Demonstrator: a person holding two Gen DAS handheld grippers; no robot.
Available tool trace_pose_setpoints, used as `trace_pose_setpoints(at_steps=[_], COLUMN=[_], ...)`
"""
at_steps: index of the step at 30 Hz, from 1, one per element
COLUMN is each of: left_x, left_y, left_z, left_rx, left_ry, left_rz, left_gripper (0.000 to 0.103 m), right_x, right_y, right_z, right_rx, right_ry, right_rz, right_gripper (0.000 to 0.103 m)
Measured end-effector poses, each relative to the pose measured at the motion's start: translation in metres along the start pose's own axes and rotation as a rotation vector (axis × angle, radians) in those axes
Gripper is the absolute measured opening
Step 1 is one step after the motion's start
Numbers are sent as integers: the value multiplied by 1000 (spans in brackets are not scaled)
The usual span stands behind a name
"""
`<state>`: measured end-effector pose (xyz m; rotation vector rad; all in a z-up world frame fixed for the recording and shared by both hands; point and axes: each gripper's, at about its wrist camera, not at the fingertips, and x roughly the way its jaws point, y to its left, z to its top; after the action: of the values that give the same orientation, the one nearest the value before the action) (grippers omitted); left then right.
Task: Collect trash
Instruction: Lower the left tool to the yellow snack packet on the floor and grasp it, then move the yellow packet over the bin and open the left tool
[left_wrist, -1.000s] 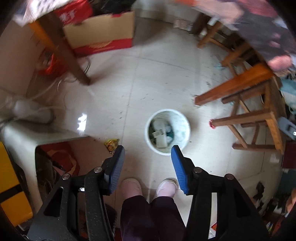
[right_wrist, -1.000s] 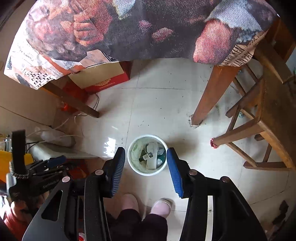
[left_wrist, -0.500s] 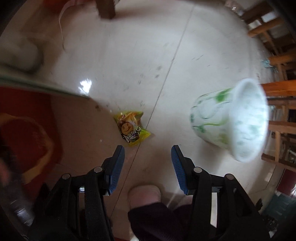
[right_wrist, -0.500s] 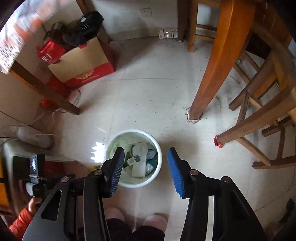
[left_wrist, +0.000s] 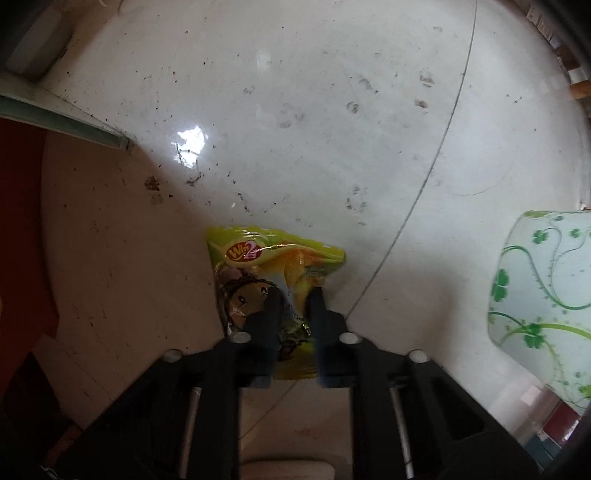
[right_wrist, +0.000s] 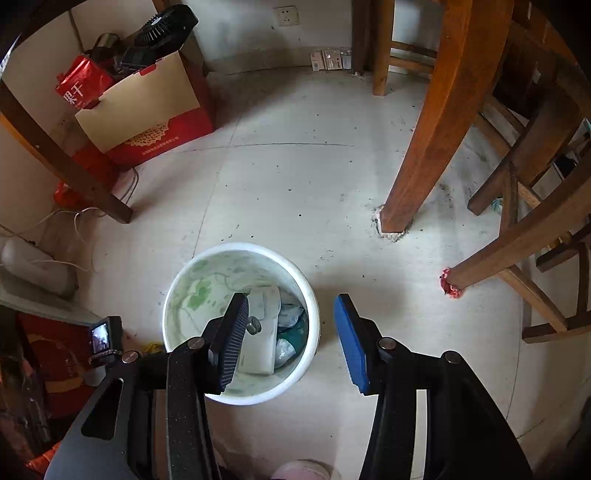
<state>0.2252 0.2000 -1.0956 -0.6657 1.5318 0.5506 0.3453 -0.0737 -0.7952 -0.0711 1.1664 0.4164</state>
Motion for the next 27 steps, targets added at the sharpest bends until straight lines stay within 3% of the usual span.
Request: trace_pose_setpoints(at_steps=[3, 7, 12, 16, 20, 22, 23, 27], left_x=[-15, -77, -190, -227, -216, -206, -200, -223], left_y=[-7, -28, -88, -140, -186, -201, -203, -209], left_z=[-7, -17, -28, -38, -43, -42, -39, -49], left_rx=[49, 124, 335, 485, 567, 573, 564, 586], left_ry=[-62, -133, -263, -263, -202, -148, -117, -118], left_rz=[4, -134, -317, -403, -390, -385, -367, -327], left_gripper=[9, 9, 9, 9, 10, 25, 39, 41], right_x=[2, 3, 0, -7, -21, -28, -29, -44], right_y=[3, 4, 1, 3, 3, -1, -4, -10], right_z=[-2, -7, -18, -19, -16, -14, -13, -8], right_rx=[-7, 3, 54, 63, 52, 62, 68, 83], right_ry=[-1, -1, 20, 34, 21, 18, 23, 37], right_rz=[1, 12, 25, 29, 14, 17, 21, 34], right_gripper=[45, 45, 45, 45, 45, 45, 45, 45])
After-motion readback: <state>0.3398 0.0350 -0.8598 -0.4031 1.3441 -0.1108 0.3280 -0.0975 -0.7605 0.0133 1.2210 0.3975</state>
